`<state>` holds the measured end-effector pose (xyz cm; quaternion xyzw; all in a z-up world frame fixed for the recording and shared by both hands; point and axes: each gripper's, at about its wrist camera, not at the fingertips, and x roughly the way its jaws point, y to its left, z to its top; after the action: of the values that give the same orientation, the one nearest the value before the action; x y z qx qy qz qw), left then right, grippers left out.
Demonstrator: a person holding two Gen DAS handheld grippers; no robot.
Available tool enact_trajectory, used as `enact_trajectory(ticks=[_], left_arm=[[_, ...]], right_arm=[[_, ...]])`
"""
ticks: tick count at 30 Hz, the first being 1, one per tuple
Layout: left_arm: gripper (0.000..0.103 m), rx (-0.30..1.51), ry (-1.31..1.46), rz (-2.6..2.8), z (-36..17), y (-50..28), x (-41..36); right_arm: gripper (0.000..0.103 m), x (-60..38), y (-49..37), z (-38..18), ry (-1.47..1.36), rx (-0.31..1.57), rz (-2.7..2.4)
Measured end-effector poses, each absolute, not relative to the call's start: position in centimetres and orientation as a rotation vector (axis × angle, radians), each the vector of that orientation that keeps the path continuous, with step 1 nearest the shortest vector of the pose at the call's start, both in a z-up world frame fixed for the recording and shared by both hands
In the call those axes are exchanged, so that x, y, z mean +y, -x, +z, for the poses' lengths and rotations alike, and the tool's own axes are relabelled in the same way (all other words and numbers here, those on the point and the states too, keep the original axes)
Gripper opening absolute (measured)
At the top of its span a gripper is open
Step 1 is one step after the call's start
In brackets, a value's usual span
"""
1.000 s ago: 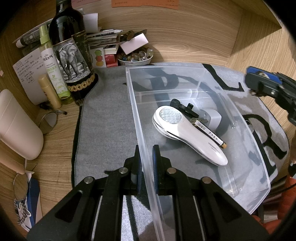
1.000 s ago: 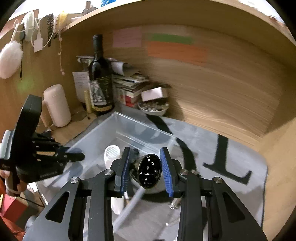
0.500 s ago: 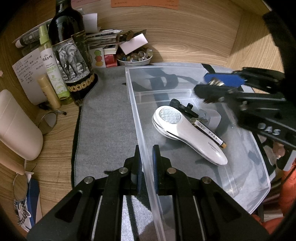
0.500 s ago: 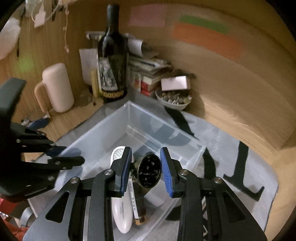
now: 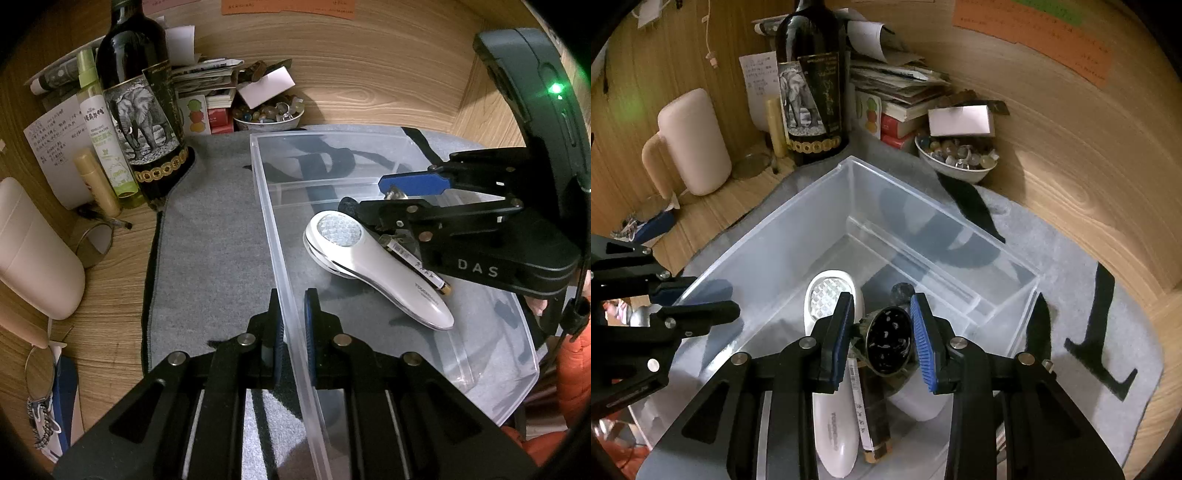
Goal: Organize rigid objects
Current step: 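Carry the black round cap into the clear box and open the right gripper, then move the right gripper to the small black USB adapter and grasp it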
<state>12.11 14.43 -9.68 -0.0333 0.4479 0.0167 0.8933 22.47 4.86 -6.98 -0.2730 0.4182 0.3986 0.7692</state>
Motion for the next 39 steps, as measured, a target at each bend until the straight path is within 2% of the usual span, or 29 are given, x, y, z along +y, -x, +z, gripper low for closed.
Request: enact_trajectory(ticks=[2,5,9,12,27,39], left_arm=[[0.01,0.929,0.068,0.035,-9.7,-12.1,14.5],[0.01,0.93,0.069,0.034,-9.7,-12.1,14.4],[0.01,0.93,0.065,0.036,-9.7,-12.1,14.3],[0.01,0.93,0.067,0.035,-9.7,-12.1,14.3],[0.01,0.929,0.066,0.037,-9.8,-12.2,14.2],[0.01,0.928,0.066,0.038,-9.8,-12.2,14.1]], right_arm=[[0.032,4.8,-22.4,-6.9,0.594,0.91,0.865],[0.047,4.7,-22.3,-6.6,0.593,0.887,0.859],[0.053,4.3,-22.1,-5.7,0.58,0.859,0.857],[0.064,3.7,-21.7,-4.7,0.562,0.826,0.846],[0.066,-3.4,-19.9,0.8,0.477,0.664,0.721],[0.066,-9.6,-19.0,-2.5,0.442,0.788,0.587]])
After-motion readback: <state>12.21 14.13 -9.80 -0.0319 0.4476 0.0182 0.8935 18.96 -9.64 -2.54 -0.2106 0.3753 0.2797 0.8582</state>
